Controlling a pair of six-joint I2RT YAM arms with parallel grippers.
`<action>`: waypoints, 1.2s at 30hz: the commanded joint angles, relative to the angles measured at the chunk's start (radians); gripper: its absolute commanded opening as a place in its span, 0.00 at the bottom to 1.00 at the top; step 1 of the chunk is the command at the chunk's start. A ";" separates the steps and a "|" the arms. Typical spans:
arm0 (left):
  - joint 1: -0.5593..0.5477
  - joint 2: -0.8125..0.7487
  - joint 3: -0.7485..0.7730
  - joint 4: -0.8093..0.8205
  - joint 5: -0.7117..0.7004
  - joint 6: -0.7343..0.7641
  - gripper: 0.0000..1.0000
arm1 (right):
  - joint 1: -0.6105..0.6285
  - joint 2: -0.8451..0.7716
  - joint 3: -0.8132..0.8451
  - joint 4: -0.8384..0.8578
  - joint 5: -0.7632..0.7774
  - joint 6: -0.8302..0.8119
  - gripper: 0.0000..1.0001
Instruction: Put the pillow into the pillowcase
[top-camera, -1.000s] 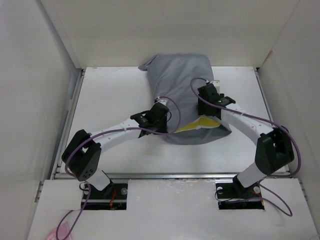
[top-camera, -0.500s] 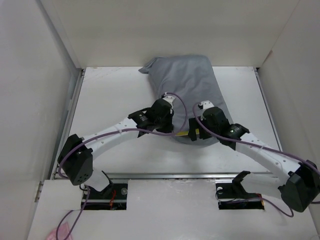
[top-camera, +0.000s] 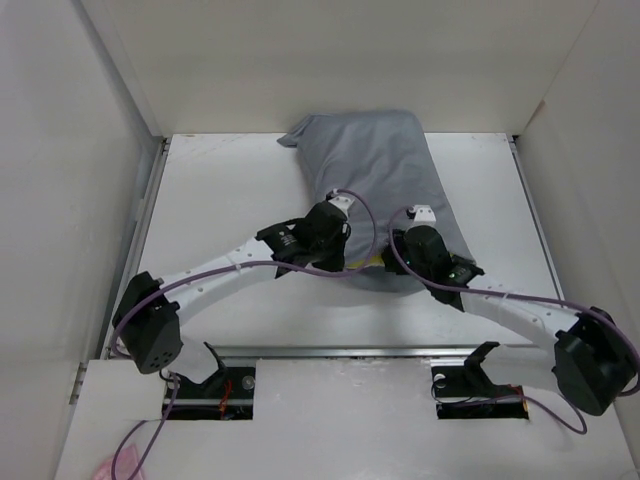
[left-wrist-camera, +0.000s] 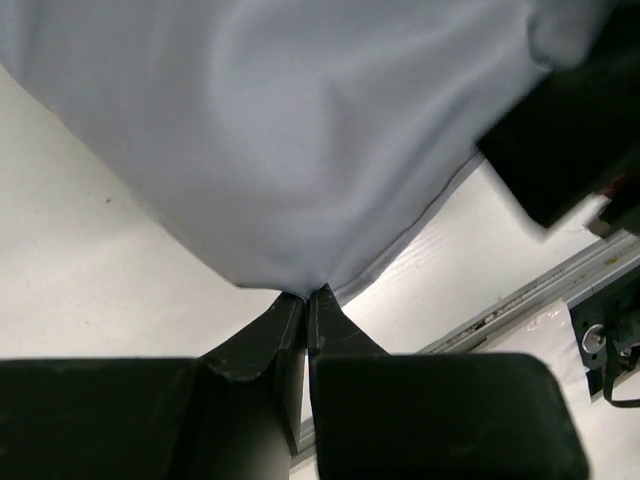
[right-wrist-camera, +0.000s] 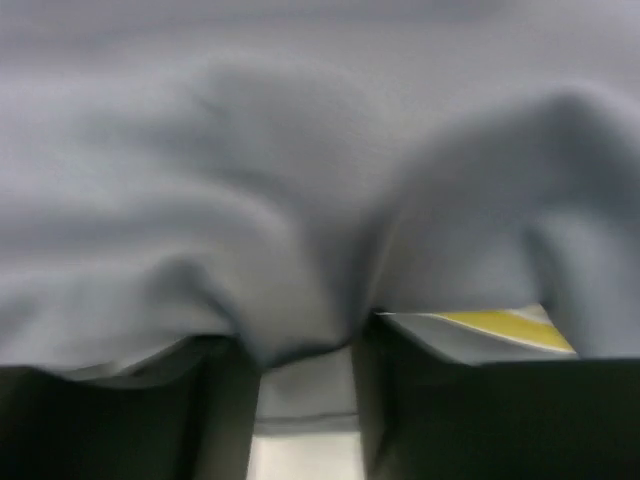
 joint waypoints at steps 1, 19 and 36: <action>-0.024 -0.071 0.060 -0.007 0.002 0.001 0.00 | 0.007 -0.031 -0.081 0.388 0.128 0.070 0.37; -0.077 -0.173 0.578 -0.113 0.149 0.106 0.00 | 0.079 0.208 -0.071 1.635 0.280 -0.391 0.00; -0.086 -0.138 0.436 -0.130 0.057 0.080 0.87 | 0.079 -0.057 0.143 0.112 0.161 -0.031 0.93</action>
